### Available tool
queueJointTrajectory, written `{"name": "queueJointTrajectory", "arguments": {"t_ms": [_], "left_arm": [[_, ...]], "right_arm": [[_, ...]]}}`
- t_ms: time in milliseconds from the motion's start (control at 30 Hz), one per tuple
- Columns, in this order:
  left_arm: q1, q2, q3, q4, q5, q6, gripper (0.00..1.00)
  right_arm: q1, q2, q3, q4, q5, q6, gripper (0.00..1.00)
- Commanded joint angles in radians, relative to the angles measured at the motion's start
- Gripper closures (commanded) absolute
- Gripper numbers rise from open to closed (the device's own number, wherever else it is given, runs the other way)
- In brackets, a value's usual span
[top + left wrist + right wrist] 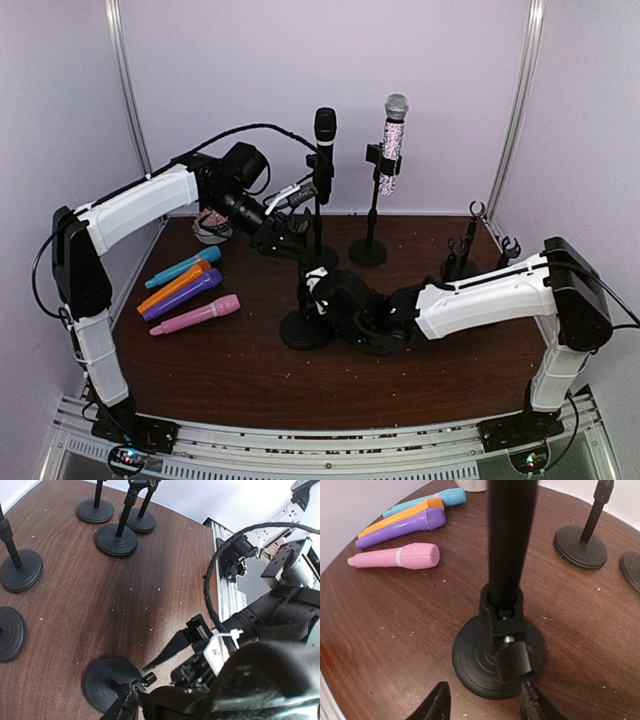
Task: Remove the microphone from the stand
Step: Unscrew the knob on the stand of the microphone stand.
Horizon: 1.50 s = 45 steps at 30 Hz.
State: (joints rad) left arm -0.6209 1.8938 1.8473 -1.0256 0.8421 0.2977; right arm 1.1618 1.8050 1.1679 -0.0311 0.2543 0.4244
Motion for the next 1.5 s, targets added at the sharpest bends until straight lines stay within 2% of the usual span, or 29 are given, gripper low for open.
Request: {"name": "queueJointTrajectory", "arguments": {"t_ms": [0,100,200,433,567,667,833,1000,1067,1200,1467], "left_arm": [[0.005,-0.037,-0.019,0.025,-0.014,0.011,0.6],[0.015,-0.049,-0.03,0.018,-0.018,0.015,0.59],[0.028,-0.061,-0.028,-0.019,-0.018,0.039,0.55],[0.05,-0.133,-0.111,-0.116,-0.06,0.136,0.32],[0.065,-0.167,-0.163,-0.194,-0.068,0.224,0.28],[0.072,-0.184,-0.205,-0.242,-0.118,0.274,0.28],[0.12,-0.218,-0.269,-0.197,-0.142,0.26,0.32],[0.144,-0.224,-0.173,-0.173,-0.107,0.204,0.38],[0.144,-0.212,-0.127,-0.164,-0.082,0.183,0.4],[0.142,-0.16,-0.048,-0.163,-0.032,0.142,0.44],[0.108,-0.09,-0.022,-0.128,-0.003,0.1,0.49]], "right_arm": [[0.0,-0.064,0.011,-0.03,0.102,-0.041,0.45],[-0.004,-0.128,-0.019,-0.016,0.088,-0.036,0.33],[-0.023,-0.215,-0.086,0.03,0.0,-0.023,0.26],[-0.17,-0.343,-0.242,0.189,-0.417,0.13,0.26],[-0.196,-0.332,-0.247,0.189,-0.478,0.158,0.28],[-0.204,-0.307,-0.24,0.191,-0.501,0.174,0.3],[-0.205,-0.301,-0.23,0.214,-0.513,0.186,0.31],[-0.206,-0.294,-0.19,0.187,-0.497,0.197,0.32],[-0.207,-0.248,-0.149,0.15,-0.525,0.202,0.35],[-0.212,-0.17,-0.133,0.178,-0.588,0.233,0.43],[-0.161,-0.14,-0.065,0.049,-0.383,0.027,0.56]]}}
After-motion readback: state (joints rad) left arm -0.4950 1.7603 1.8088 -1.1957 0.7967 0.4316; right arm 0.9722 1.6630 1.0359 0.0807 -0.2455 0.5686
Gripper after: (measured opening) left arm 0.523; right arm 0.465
